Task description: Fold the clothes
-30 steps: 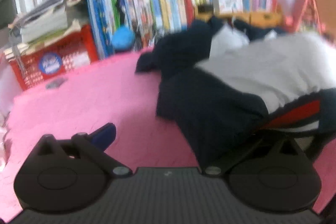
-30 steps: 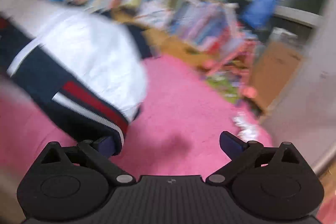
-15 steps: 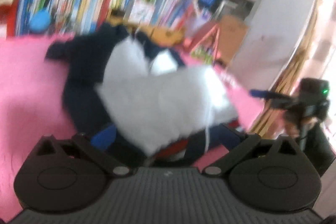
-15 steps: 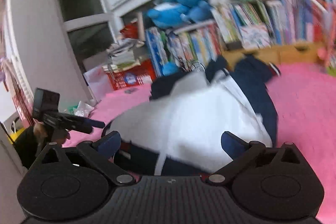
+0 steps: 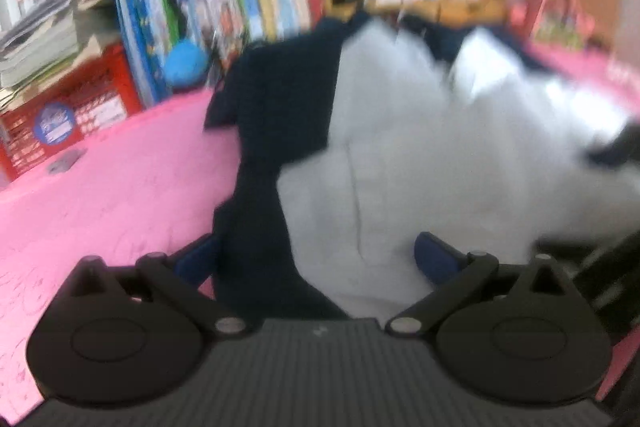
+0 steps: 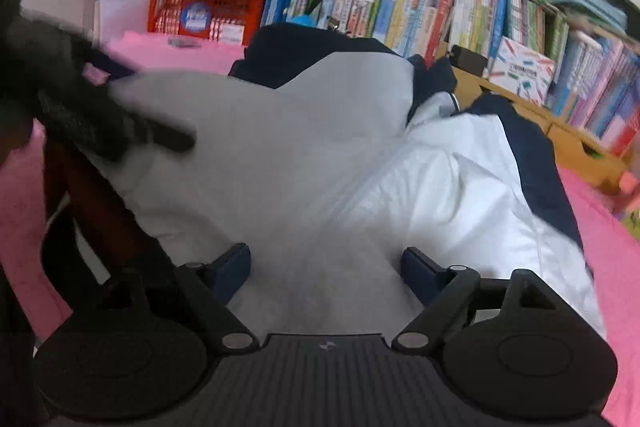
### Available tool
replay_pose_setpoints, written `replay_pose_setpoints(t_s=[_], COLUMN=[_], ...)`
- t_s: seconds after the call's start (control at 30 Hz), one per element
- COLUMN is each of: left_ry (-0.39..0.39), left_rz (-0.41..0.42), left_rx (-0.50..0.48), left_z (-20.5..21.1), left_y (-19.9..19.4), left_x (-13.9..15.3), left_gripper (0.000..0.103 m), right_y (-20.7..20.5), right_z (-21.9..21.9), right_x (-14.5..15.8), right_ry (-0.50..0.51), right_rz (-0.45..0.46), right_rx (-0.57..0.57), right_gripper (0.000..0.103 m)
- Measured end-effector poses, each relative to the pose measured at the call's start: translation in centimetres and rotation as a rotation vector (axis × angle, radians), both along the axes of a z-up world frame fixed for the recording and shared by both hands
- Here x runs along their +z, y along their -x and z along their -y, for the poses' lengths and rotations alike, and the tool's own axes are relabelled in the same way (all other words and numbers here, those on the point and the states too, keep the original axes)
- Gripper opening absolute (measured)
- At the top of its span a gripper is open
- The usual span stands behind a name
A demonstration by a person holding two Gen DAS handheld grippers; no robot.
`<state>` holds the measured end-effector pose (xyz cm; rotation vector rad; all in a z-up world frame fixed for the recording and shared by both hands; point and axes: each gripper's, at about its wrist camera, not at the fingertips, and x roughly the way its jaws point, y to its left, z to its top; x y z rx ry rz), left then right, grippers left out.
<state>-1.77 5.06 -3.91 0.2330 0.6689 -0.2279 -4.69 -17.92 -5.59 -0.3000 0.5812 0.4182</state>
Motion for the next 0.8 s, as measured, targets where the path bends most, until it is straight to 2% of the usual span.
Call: replay_pose_setpoints(t_s=[0.1, 0.17, 0.23, 0.3, 0.37, 0.43, 0.5, 0.6, 0.63, 0.67, 0.7, 0.8], left_ry=[0.058, 0.101, 0.130, 0.131, 0.134, 0.138, 0.144, 0.159, 0.202, 0.257, 0.311, 0.441], left_rz=[-0.048, -0.079, -0.093, -0.087, -0.077, -0.067, -0.054, -0.063, -0.072, -0.080, -0.088, -0.047], left_rx=[0.018, 0.023, 0.028, 0.027, 0.034, 0.040, 0.042, 0.033, 0.026, 0.018, 0.009, 0.024], left_z=[-1.3, -2.1, -2.6, -2.7, -2.6, -2.5, -2.4, -2.5, -3.2, -4.1, -4.9, -8.1], left_y=[-0.1, -0.2, -0.1, 0.4, 0.8, 1.1, 1.3, 1.1, 0.9, 0.6, 0.3, -1.8], left_x=[-0.4, -0.4, -0.4, -0.5, -0.7, -0.8, -0.9, -0.7, 0.0, 0.8, 1.6, 4.4], left_gripper=[0.103, 0.103, 0.103, 0.103, 0.103, 0.103, 0.103, 0.103, 0.095, 0.088, 0.088, 0.093], right_y=[-0.5, -0.8, -1.2, -1.4, -0.7, -0.5, -0.4, -2.4, -3.5, -4.7, -5.9, -8.9], right_z=[2.3, 4.3, 6.5, 8.7, 11.7, 13.8, 14.7, 13.9, 12.2, 10.2, 8.3, 3.9], right_x=[0.7, 1.6, 1.5, 0.9, 0.6, 1.6, 4.0, 7.6, 8.6, 9.3, 9.9, 10.4], right_ry=[-0.103, -0.156, -0.098, -0.013, 0.010, -0.021, -0.083, -0.235, -0.259, -0.246, -0.224, -0.079], right_rz=[-0.103, -0.144, -0.142, -0.133, -0.135, -0.155, -0.095, -0.046, -0.039, -0.025, -0.005, 0.119], right_rx=[0.036, 0.005, -0.110, -0.230, -0.343, -0.421, -0.434, -0.358, -0.310, -0.269, -0.234, -0.223], right_gripper=[0.083, 0.083, 0.090, 0.090, 0.092, 0.089, 0.089, 0.090, 0.090, 0.090, 0.090, 0.090])
